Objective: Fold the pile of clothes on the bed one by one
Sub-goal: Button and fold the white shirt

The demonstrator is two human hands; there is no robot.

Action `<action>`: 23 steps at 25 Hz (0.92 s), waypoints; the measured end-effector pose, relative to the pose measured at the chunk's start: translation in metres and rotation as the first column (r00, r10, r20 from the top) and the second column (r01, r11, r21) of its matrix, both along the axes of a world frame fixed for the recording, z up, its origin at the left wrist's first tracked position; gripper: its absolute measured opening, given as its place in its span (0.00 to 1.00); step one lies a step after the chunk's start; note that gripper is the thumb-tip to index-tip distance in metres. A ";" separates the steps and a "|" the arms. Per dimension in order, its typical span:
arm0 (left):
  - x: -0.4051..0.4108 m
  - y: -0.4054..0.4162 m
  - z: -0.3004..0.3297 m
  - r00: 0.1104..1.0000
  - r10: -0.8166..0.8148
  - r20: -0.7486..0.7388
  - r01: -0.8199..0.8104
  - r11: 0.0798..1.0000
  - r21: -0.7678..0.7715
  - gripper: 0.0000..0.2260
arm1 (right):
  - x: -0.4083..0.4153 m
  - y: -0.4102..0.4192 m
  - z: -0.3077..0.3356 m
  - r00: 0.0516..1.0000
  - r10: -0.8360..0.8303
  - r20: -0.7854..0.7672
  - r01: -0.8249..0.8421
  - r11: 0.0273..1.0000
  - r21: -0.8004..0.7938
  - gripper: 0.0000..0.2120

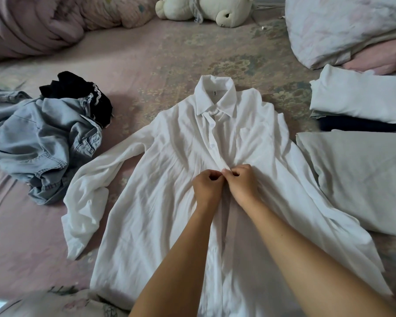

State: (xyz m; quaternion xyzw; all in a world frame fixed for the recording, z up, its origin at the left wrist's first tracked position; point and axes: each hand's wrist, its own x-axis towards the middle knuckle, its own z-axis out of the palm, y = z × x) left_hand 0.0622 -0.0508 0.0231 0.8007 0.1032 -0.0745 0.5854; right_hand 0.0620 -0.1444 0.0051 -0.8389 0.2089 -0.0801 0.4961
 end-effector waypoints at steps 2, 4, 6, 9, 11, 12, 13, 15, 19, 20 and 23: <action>-0.001 -0.001 -0.002 1.000 -0.004 0.024 0.004 1.000 0.012 0.04 | 0.002 -0.004 0.002 0.999 0.011 -0.033 -0.009 0.998 0.061 0.24; 0.000 -0.001 -0.003 1.000 -0.012 0.017 0.012 1.000 0.016 0.04 | 0.003 -0.007 0.005 0.997 0.014 -0.073 -0.006 0.995 0.098 0.22; -0.001 -0.002 -0.002 1.000 -0.022 0.021 0.022 1.000 0.021 0.04 | 0.004 -0.005 0.006 0.996 0.003 -0.087 0.005 0.996 0.087 0.22; -0.002 -0.003 -0.002 0.998 -0.016 0.059 0.013 0.999 0.046 0.04 | 0.003 -0.004 0.006 0.999 -0.007 -0.054 0.010 0.998 0.058 0.26; -0.002 -0.003 -0.004 0.997 0.002 0.083 -0.006 0.998 0.058 0.05 | 0.002 -0.003 0.007 0.999 -0.008 -0.045 0.009 0.999 0.033 0.26; -0.003 -0.002 -0.005 0.996 0.007 0.087 -0.013 0.998 0.059 0.05 | 0.002 -0.003 0.008 0.999 -0.008 -0.045 0.008 1.000 0.005 0.26; -0.003 -0.001 -0.006 0.996 0.008 0.086 -0.013 0.999 0.053 0.05 | 0.001 -0.003 0.008 0.999 -0.003 -0.049 0.002 0.999 -0.034 0.26; -0.003 0.000 -0.007 0.996 -0.005 0.090 0.001 0.999 0.045 0.04 | 0.001 -0.002 0.008 0.998 0.024 -0.063 -0.031 0.994 -0.104 0.25; -0.002 0.001 -0.009 0.995 -0.007 0.096 0.001 0.998 0.057 0.03 | 0.005 -0.002 0.003 0.996 0.006 -0.091 -0.017 0.993 -0.115 0.24; -0.003 0.001 -0.009 0.996 -0.009 0.084 0.005 0.999 0.048 0.02 | 0.006 -0.001 0.001 0.995 -0.014 -0.100 0.000 0.991 -0.137 0.24; -0.002 0.003 -0.006 0.997 -0.044 0.063 0.042 0.998 0.038 0.03 | 0.007 0.003 -0.002 0.994 -0.040 -0.101 0.022 0.985 -0.172 0.21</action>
